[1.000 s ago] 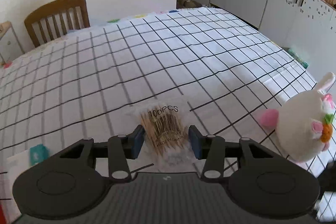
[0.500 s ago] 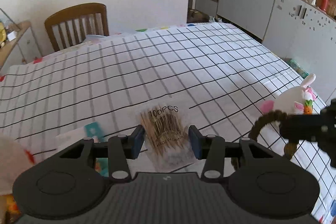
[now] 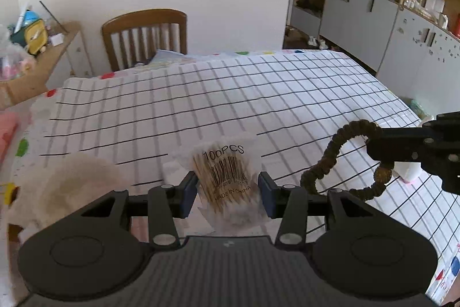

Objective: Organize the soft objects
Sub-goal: 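Lift the swab pack and bracelet and carry them over the tin box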

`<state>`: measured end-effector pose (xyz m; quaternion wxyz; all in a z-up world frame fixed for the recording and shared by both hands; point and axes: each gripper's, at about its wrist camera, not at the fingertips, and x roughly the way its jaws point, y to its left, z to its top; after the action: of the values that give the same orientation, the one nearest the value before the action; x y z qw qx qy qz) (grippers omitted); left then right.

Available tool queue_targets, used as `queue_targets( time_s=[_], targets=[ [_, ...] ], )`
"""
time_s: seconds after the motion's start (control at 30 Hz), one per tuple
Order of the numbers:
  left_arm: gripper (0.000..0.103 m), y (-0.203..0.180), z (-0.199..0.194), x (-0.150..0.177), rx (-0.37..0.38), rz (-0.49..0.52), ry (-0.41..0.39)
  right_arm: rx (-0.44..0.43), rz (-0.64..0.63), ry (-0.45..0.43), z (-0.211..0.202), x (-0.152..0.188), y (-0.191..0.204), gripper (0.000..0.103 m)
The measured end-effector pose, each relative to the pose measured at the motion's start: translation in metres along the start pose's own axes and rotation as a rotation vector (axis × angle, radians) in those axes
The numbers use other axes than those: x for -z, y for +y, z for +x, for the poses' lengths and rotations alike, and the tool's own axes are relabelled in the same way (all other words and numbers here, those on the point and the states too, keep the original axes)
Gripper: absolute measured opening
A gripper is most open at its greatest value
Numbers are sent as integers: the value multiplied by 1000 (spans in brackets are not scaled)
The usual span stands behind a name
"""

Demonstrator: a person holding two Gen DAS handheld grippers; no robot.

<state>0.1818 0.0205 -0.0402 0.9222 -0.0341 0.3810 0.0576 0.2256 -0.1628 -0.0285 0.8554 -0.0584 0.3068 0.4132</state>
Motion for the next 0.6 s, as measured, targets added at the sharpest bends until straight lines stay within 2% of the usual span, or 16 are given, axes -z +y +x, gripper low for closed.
queue_targets(
  time_s=[0.6],
  targets=[
    [46, 113, -53, 26, -72, -58, -24, -83, -55, -6, 44, -20, 100, 8]
  ],
)
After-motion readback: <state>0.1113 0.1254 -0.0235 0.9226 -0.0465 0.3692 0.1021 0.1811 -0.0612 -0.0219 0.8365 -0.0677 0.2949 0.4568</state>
